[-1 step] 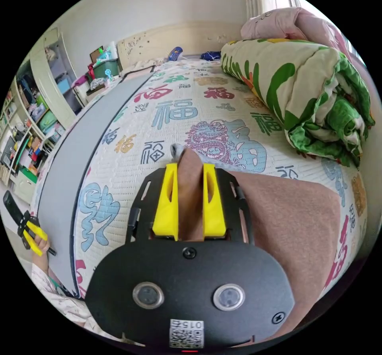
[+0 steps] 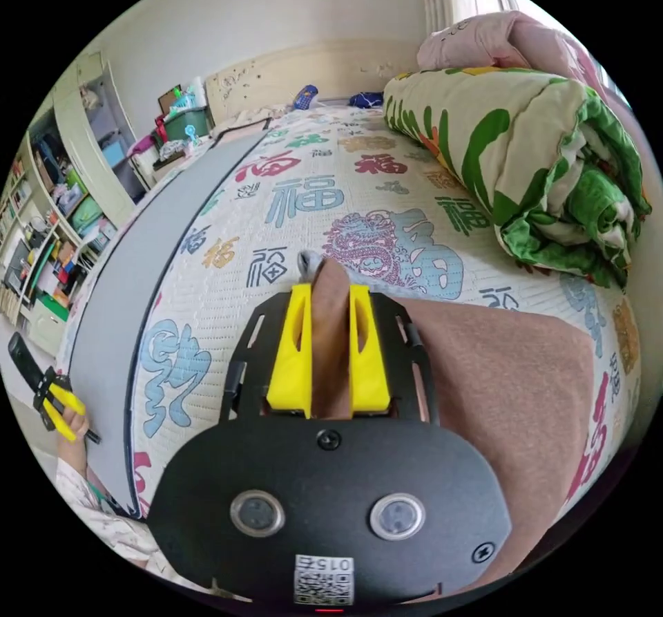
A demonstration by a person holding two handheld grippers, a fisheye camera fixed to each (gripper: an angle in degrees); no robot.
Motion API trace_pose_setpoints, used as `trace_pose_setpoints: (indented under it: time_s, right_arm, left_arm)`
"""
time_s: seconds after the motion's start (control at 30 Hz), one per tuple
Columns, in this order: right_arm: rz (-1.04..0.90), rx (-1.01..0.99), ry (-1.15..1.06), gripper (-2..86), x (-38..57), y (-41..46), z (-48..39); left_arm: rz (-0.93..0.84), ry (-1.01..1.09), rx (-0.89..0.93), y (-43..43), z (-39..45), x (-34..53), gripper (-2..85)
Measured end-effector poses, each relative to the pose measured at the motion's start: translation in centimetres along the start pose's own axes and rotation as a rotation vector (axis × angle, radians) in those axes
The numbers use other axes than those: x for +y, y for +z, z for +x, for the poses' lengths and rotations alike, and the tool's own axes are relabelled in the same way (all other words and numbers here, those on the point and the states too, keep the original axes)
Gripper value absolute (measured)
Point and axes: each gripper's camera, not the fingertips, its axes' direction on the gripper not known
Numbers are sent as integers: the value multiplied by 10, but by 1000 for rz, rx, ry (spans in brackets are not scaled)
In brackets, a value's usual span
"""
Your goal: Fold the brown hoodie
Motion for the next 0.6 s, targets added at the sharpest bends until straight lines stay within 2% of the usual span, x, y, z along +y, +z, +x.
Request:
trace_pose_setpoints:
  time_s: [0.17, 0.37, 0.47, 0.6]
  right_arm:
    - [138, -84, 64, 65, 86, -88, -84]
    - [354, -249, 116, 62, 236, -216, -207]
    - [438, -316, 119, 61, 318, -287, -291]
    - [504, -329, 47, 60, 432, -396, -470]
  left_arm:
    - [32, -21, 6, -7, -6, -10, 74]
    - [61, -96, 49, -8, -14, -22, 74]
    - [78, -87, 112, -6, -4, -31, 75]
    - [61, -96, 140, 9, 14, -44, 79]
